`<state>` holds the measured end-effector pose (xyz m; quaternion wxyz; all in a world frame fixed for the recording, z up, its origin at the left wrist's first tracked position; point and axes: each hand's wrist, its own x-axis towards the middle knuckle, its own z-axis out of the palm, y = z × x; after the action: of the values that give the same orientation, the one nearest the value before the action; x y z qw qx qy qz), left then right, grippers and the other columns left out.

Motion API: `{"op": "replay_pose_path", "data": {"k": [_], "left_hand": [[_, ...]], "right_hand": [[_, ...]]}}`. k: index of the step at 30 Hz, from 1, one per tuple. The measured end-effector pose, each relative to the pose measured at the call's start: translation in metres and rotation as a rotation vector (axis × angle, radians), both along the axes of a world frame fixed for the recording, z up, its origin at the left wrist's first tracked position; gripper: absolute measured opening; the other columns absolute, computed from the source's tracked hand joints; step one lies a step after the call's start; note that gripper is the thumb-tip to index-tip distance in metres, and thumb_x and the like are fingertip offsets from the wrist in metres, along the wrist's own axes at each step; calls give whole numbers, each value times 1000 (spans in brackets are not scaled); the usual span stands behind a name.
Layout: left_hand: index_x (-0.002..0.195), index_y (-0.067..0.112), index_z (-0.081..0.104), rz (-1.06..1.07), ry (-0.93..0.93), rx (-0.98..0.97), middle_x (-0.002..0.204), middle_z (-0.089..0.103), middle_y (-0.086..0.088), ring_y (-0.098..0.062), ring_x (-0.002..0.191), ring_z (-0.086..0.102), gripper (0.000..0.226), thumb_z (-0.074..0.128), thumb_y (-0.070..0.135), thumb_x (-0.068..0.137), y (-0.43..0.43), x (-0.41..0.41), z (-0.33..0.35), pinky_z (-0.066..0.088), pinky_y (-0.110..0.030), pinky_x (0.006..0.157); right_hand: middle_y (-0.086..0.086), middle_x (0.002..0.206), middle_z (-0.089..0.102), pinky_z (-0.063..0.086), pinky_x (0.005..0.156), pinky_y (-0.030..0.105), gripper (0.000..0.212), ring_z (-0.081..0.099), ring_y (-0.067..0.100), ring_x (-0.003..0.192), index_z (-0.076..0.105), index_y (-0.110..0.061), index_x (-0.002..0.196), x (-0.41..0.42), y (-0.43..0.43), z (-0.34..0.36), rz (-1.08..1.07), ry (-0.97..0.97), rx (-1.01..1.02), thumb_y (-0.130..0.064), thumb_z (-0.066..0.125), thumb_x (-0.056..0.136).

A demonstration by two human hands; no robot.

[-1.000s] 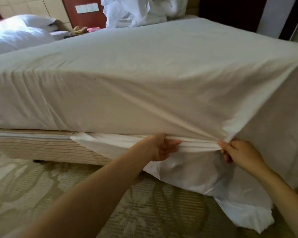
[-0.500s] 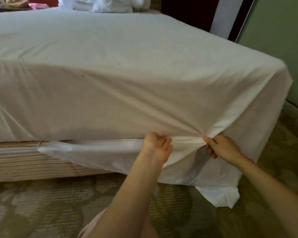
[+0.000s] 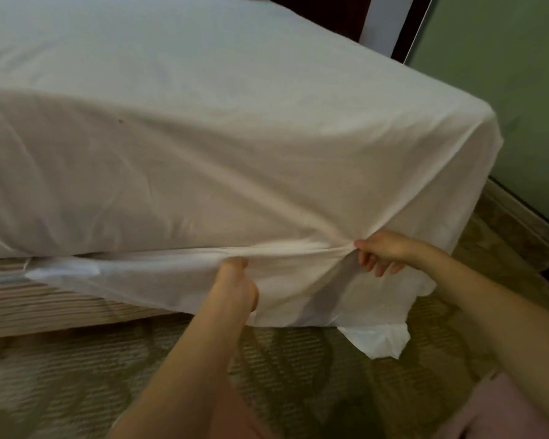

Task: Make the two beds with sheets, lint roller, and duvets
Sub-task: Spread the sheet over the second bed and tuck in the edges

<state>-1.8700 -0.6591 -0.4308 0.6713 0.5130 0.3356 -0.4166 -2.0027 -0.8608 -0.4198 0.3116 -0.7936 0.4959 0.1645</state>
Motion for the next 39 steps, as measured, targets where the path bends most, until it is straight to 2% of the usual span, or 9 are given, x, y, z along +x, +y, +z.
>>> {"op": "replay_pose_path", "data": {"k": [5,10,14,20,23,26,28,35,39], "left_hand": [[85,1,48,-16,-85,71,122,33,-12,-34,123,35,8,56,2,85,12,17,-8,30,-46,109],[112,7,47,-46,-98,21,115,33,-12,-28,114,42,26,59,12,89,10,14,-2,40,-38,99],[77,11,47,21,-117,-135,73,46,-4,-14,62,43,20,45,16,96,9,11,-3,44,-26,67],[137,-2,40,169,-124,-365,135,50,-19,-32,126,48,44,40,21,99,26,26,16,37,-37,108],[143,-8,26,175,-129,-511,144,38,-25,-36,134,38,66,52,27,93,29,28,17,29,-42,113],[144,-6,26,148,-186,-591,142,40,-26,-36,133,39,87,67,33,78,28,30,7,28,-43,114],[142,-3,31,128,-222,-624,137,47,-22,-34,131,42,93,73,36,69,26,31,-2,29,-43,114],[134,6,43,-40,-408,-577,122,62,-20,-35,111,62,121,96,39,30,21,51,-14,54,-48,88],[137,13,41,-67,-442,-736,130,56,-20,-39,118,55,119,95,39,34,10,54,-14,49,-57,92]], "right_hand": [[-3,61,67,34,58,25,47,58,16,58,65,-13,68,7,-8,-4,-18,-72,-30,-39,41,99],[-4,45,63,36,39,15,47,57,8,41,66,-5,65,7,-13,-12,-23,-206,-19,-31,45,98],[3,54,66,32,35,17,48,51,12,37,64,-5,62,6,-17,-22,-44,-274,-43,-31,45,98],[5,53,66,32,32,13,29,49,7,30,56,-1,81,8,-18,-26,-473,-674,674,-8,33,97],[29,85,69,57,54,34,18,72,28,68,53,12,101,8,-16,-7,-571,-817,1005,5,50,84],[41,112,56,56,69,54,99,62,48,99,50,12,113,8,-16,-11,-620,-1006,1212,13,87,22],[36,115,57,54,77,53,115,58,44,105,52,6,114,11,-9,-22,-657,-1136,1218,6,91,5],[16,115,67,55,78,50,105,61,31,110,54,-8,123,29,0,-30,-653,-1344,1201,-18,98,28],[7,108,71,52,89,48,45,63,25,108,57,-14,115,40,-3,-25,-565,-1420,1098,-27,67,73]]}}
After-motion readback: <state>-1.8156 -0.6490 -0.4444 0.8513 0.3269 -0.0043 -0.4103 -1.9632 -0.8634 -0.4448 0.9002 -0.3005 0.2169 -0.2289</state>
